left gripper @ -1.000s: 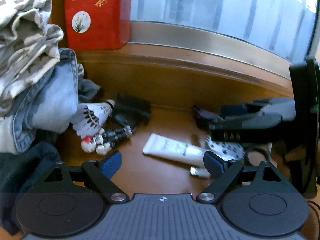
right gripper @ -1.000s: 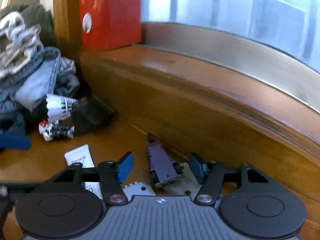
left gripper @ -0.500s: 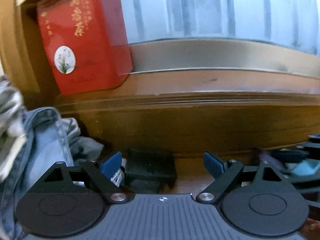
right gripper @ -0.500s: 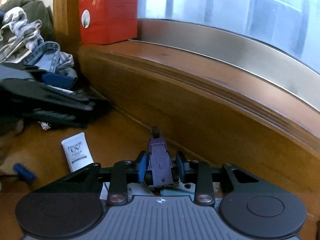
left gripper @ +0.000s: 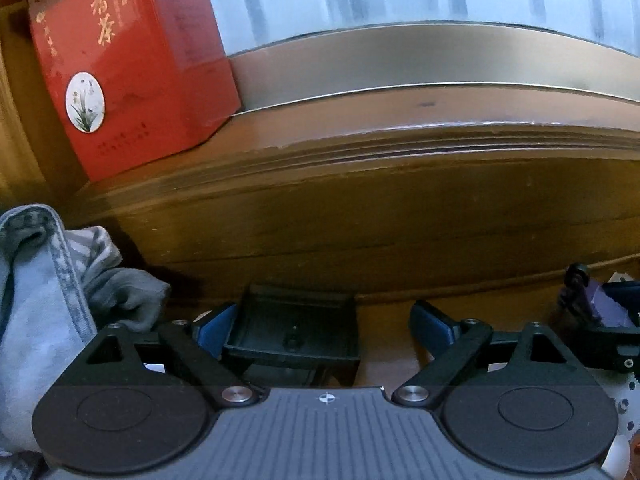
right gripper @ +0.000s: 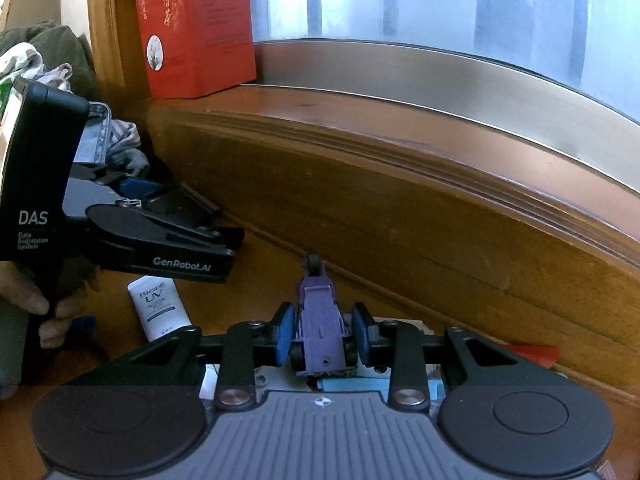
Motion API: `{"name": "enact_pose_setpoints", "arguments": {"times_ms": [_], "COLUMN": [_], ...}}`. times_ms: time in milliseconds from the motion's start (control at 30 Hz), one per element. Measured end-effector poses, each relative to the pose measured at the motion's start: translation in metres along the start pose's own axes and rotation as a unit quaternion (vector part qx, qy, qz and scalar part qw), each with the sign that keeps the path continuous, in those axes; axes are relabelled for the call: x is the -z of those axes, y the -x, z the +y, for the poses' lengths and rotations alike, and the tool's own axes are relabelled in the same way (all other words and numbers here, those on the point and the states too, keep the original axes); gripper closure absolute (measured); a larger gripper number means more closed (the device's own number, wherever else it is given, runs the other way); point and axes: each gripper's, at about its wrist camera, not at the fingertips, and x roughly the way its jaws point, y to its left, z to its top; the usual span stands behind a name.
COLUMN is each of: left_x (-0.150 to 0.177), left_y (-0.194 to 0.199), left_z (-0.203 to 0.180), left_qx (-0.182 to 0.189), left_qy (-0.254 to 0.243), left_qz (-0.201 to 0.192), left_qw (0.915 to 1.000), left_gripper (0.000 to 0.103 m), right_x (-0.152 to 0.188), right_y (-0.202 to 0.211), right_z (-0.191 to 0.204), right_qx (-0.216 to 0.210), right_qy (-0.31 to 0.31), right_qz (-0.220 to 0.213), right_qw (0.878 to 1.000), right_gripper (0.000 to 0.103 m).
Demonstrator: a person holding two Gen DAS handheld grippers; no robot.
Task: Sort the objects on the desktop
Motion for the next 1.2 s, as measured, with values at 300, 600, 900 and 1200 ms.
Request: {"name": "enact_pose_setpoints", "arguments": {"times_ms": [300, 600, 900, 1200], "left_x": [0.005, 0.009, 0.01, 0.017], "left_y": [0.016, 0.024, 0.051, 0.077], "left_z": [-0.006, -0.012, 0.006, 0.013], "left_qx": [0.04, 0.043, 0.068, 0.098], "left_qy": [-0.002, -0.016, 0.035, 0.074], "left_qz": [0.0, -0.008, -0.026, -0.015], "left_qw": [0.9992, 0.9989, 0.9967, 0.9923], "left_gripper": [0.041, 0.042, 0.042, 0.042], "right_x": [0.0, 0.0, -0.001, -0.004], "right_y": [0.001, -0.009, -0.008, 0.017], "right_z": [0.001, 0.005, 0.006, 0.003], "right_qx": [0.006, 0.002, 0.004, -0.009], "right_qy": [0.006, 0.022, 0.026, -0.029], "right_qz": [-0.005, -0.008, -0.007, -0.007], "right_qw": [1.0, 1.0, 1.0, 1.0], "right_gripper": [0.068, 0.063, 0.071, 0.071]}}
